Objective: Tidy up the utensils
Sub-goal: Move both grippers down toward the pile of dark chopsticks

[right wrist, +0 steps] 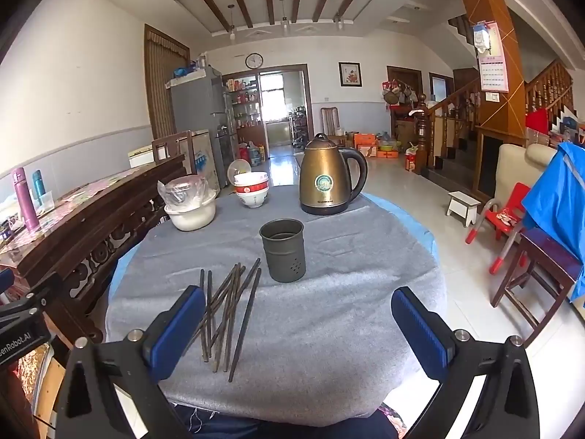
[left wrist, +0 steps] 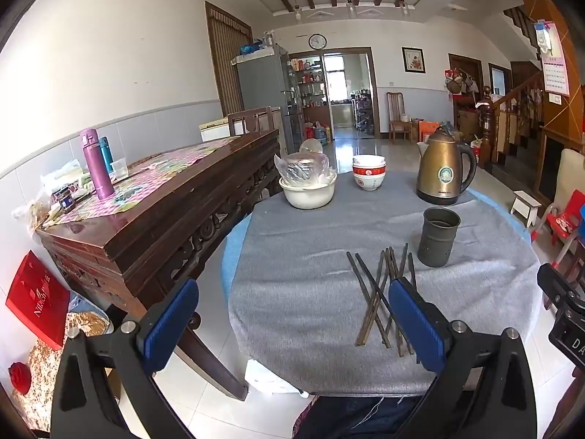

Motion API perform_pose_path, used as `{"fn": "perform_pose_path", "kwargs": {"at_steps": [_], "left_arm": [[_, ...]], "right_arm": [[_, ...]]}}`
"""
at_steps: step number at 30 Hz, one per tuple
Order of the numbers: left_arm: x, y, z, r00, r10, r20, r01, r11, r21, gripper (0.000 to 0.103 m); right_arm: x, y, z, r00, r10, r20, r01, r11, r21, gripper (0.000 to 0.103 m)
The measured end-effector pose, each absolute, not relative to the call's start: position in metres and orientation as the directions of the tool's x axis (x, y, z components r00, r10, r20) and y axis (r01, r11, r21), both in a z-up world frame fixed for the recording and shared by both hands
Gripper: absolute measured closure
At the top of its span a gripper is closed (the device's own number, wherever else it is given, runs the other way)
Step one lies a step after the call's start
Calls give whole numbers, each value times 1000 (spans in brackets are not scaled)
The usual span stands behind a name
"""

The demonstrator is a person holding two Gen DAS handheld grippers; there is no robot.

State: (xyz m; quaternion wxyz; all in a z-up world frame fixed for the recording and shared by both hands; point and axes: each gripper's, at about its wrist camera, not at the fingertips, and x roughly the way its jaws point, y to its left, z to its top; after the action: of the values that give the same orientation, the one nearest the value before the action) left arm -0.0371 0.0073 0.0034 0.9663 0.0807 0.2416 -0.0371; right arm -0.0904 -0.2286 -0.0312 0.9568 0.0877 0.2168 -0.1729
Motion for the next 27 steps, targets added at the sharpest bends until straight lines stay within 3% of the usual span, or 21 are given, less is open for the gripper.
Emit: {"fn": "perform_pose_path", "kwargs": {"at_steps": [27], "left_arm": [[-34,8,0,876,-34,-482,115,983,141,0]], "right_arm": [[-79,-226,-38,830,-270,-488,355,931,89,0]]}}
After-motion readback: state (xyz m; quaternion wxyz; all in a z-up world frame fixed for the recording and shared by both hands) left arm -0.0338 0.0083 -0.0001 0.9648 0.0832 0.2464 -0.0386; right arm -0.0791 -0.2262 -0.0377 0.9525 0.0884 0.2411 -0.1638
